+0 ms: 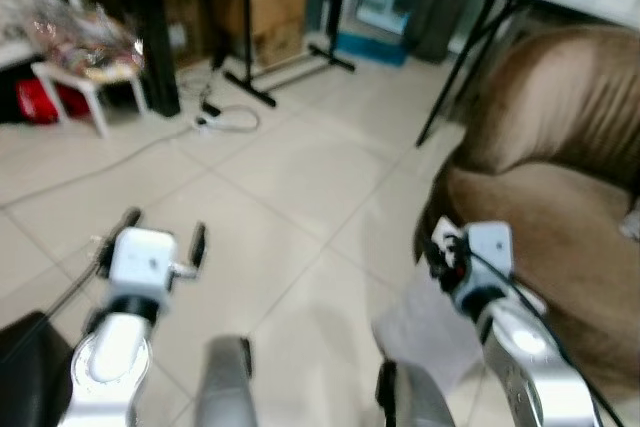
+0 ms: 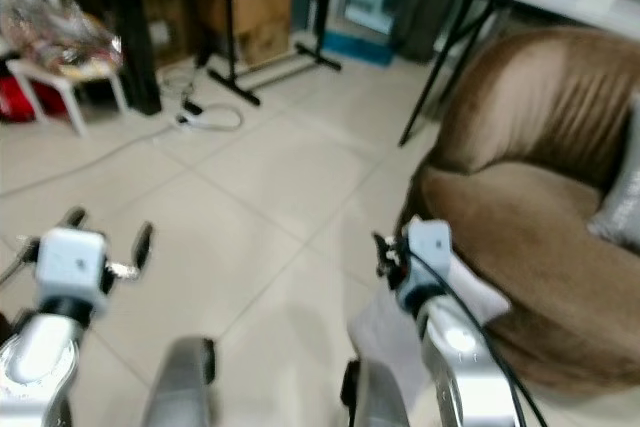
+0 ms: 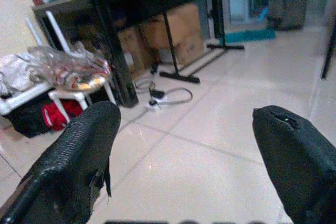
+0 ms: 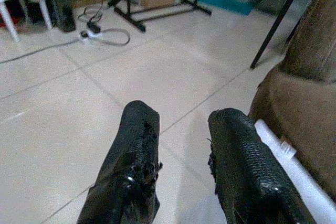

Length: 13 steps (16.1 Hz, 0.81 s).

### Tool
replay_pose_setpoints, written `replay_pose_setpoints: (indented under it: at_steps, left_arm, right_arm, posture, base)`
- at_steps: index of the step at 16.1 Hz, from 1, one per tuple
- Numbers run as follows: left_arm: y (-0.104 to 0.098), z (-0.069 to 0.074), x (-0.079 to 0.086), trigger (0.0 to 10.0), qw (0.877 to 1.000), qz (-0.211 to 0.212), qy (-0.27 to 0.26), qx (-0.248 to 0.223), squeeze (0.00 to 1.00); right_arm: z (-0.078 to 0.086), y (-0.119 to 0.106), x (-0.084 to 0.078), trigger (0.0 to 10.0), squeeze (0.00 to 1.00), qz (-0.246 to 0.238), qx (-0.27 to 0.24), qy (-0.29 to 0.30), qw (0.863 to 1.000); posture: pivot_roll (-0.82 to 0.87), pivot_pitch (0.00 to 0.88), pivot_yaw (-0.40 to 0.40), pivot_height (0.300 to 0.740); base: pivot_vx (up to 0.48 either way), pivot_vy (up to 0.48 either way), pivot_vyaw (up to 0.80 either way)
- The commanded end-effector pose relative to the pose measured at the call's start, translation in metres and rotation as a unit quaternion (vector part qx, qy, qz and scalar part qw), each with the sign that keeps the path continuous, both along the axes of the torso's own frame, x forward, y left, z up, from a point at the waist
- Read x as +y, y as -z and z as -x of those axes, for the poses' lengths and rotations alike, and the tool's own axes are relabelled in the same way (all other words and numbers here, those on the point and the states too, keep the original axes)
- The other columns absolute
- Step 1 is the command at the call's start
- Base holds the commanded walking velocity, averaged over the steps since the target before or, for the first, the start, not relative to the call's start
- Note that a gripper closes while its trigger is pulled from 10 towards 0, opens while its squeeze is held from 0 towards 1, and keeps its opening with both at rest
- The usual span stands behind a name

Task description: Move the pillow to the sofa from floor

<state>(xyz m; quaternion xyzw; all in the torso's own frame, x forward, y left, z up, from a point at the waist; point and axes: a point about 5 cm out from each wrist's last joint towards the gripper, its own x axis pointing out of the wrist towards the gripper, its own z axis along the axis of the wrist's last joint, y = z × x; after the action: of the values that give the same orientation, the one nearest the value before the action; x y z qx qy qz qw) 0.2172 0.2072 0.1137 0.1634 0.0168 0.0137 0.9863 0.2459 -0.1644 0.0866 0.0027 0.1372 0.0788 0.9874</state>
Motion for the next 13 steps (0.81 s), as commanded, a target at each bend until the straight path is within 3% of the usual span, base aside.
replay_pose_setpoints:
  at_steps: [1,2,9,13]
  left_arm:
    - [-0.0023,-0.0039,-0.0103,10.0,1.0,0.013,0.022,-0.005,0.0]
    - [-0.0027,-0.0047,-0.0099,10.0,1.0,0.012,0.022,-0.005,0.0]
    - [-0.0039,-0.006,-0.0101,10.0,1.0,0.009,0.029,-0.007,0.0]
    - [-0.0046,-0.008,-0.0094,10.0,1.0,0.007,0.03,-0.008,0.0]
  right_arm:
    - [-0.0024,-0.0029,-0.0109,10.0,0.0,0.012,-0.008,0.016,1.0]
    - [-0.0036,-0.0029,-0.0107,10.0,0.0,0.012,-0.008,0.016,1.0]
    - [-0.0054,-0.0011,-0.0095,10.0,0.0,0.012,-0.011,0.019,1.0]
    - [-0.0081,-0.0034,-0.0072,10.0,0.0,0.005,-0.021,0.003,1.0]
  posture:
    - [-0.03,0.0,-0.075,0.595]
    - [-0.03,0.0,-0.074,0.595]
    - [-0.03,0.0,-0.068,0.595]
    - [-0.03,0.0,-0.067,0.595]
  base:
    - [0.289,0.0,0.0]
    - [0.289,0.0,0.0]
    - [0.287,0.0,-0.73]
    - [0.286,0.0,0.0]
